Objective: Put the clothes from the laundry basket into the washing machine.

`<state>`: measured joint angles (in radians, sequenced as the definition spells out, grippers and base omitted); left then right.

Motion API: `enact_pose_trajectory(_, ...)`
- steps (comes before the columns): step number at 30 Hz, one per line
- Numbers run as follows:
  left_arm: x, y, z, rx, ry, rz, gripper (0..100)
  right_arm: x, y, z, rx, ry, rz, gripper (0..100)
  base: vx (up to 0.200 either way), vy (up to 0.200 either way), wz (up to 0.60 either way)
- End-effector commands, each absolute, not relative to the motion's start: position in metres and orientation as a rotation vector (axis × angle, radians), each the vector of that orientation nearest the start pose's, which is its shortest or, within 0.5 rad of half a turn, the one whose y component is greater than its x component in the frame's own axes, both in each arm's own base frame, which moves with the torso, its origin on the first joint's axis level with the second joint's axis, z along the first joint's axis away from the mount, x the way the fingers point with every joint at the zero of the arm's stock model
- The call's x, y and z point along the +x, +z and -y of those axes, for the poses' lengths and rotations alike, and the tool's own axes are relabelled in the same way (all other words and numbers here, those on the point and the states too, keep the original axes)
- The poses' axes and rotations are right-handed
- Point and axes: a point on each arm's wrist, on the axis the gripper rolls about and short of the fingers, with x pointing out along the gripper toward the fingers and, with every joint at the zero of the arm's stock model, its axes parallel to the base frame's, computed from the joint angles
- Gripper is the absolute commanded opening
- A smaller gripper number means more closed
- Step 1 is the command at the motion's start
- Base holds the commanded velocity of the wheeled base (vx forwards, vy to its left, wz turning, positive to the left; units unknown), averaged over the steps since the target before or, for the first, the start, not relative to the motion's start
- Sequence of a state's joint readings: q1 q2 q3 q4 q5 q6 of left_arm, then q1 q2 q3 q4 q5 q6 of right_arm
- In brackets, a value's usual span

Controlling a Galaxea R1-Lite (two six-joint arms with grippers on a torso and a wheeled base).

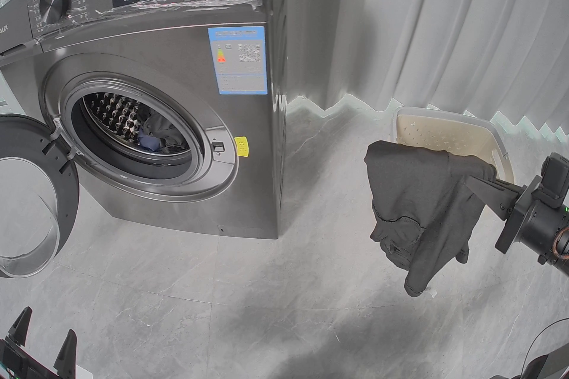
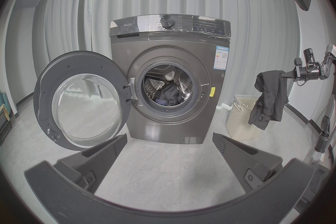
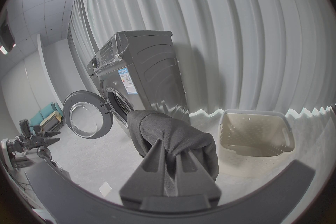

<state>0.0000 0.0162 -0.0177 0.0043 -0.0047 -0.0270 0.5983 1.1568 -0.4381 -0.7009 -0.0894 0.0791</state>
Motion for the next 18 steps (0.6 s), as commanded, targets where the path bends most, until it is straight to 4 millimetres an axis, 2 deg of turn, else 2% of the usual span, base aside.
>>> enact_pose_trajectory(1, -0.023, 0.0759, 0.0001, -0.028, -0.005, -0.002, 100, 0.1366, 0.2158, -0.0925, 0.08, 0.516, -0.039, 0, 0.0, 0.2, 0.0)
enact_pose_trajectory(17, -0.023, 0.0759, 0.0001, -0.028, -0.005, -0.002, 100, 0.1388, 0.2203, -0.0951, 0.142, 0.523, -0.043, 0, 0.0, 0.2, 0.0)
enact_pose_trajectory(18, -0.023, 0.0759, 0.0001, -0.028, -0.005, -0.002, 100, 0.1389, 0.2208, -0.0951, 0.144, 0.523, -0.042, 0, 0.0, 0.0, 0.0)
